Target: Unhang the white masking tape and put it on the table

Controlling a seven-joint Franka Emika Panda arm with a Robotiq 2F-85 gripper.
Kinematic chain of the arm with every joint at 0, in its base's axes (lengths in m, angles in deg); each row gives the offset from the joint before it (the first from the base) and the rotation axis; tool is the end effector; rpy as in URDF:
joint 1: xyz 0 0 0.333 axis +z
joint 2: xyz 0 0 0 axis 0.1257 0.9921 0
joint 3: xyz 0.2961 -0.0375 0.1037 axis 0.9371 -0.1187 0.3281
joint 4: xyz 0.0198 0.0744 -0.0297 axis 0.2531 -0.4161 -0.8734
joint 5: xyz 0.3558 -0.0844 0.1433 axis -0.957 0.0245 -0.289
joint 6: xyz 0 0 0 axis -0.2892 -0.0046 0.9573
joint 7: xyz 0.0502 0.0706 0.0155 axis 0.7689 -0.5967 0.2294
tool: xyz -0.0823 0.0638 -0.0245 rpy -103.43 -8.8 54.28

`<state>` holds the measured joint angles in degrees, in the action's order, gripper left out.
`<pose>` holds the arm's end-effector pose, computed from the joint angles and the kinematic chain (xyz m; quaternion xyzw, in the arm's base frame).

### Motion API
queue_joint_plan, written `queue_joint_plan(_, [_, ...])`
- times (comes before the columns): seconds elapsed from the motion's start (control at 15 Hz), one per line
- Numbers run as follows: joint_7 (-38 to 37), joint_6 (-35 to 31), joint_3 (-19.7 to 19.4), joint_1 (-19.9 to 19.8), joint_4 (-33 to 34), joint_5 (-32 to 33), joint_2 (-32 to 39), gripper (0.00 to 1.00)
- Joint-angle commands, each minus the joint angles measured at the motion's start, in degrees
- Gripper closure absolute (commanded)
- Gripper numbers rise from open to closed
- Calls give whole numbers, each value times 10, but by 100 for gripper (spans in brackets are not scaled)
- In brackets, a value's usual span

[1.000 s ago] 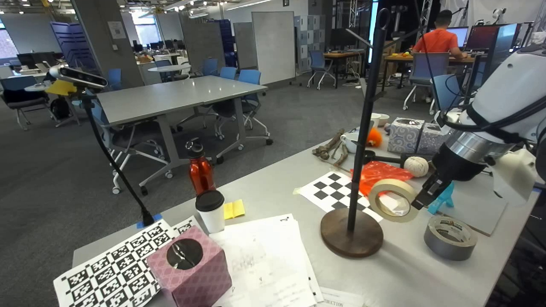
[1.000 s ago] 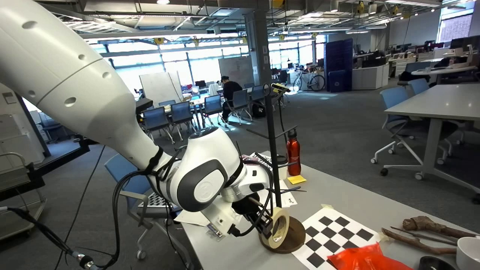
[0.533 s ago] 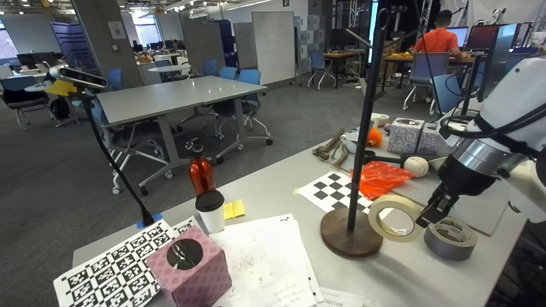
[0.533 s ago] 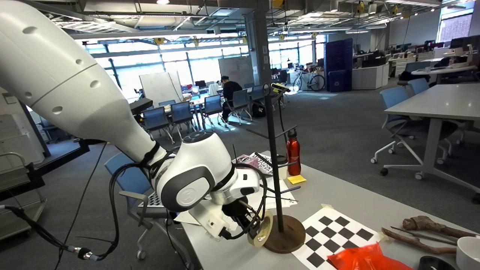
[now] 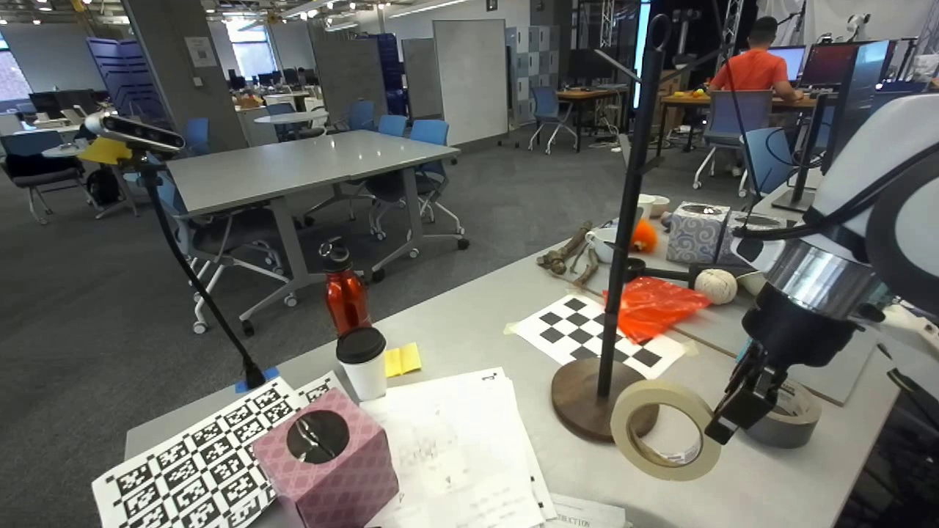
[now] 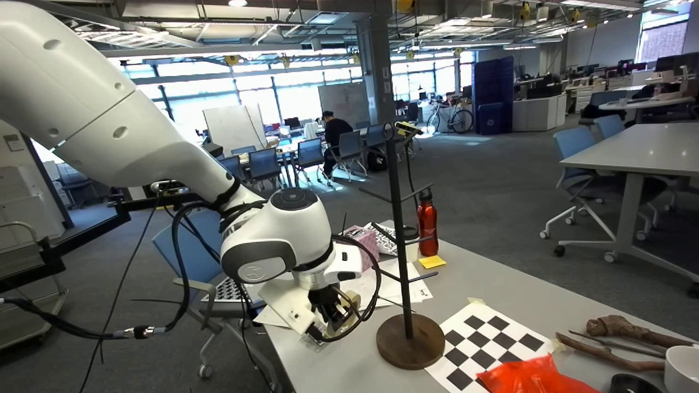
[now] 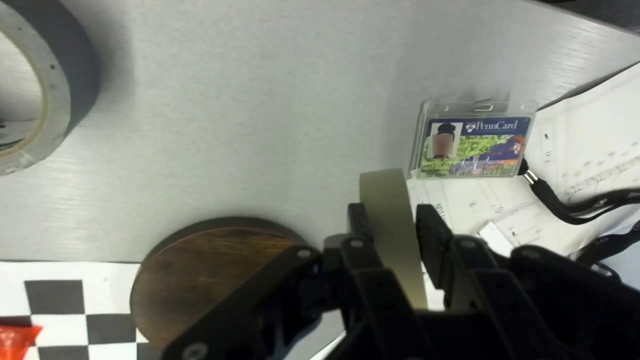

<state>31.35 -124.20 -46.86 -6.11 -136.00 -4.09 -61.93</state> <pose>0.4866 0.0443 0.2455 -0.9845 -0.0900 -0.0956 0.1159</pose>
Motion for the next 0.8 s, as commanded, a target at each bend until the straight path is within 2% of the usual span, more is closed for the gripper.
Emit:
queue_joint_plan(0.0, [53, 67, -40, 17, 20, -48, 0, 93])
queue_joint_plan(0.4, [34, 126, -102, 39, 41, -14, 35, 93])
queue_joint_plan(0.73, [19, 144, -117, 46, 58, -6, 62, 93])
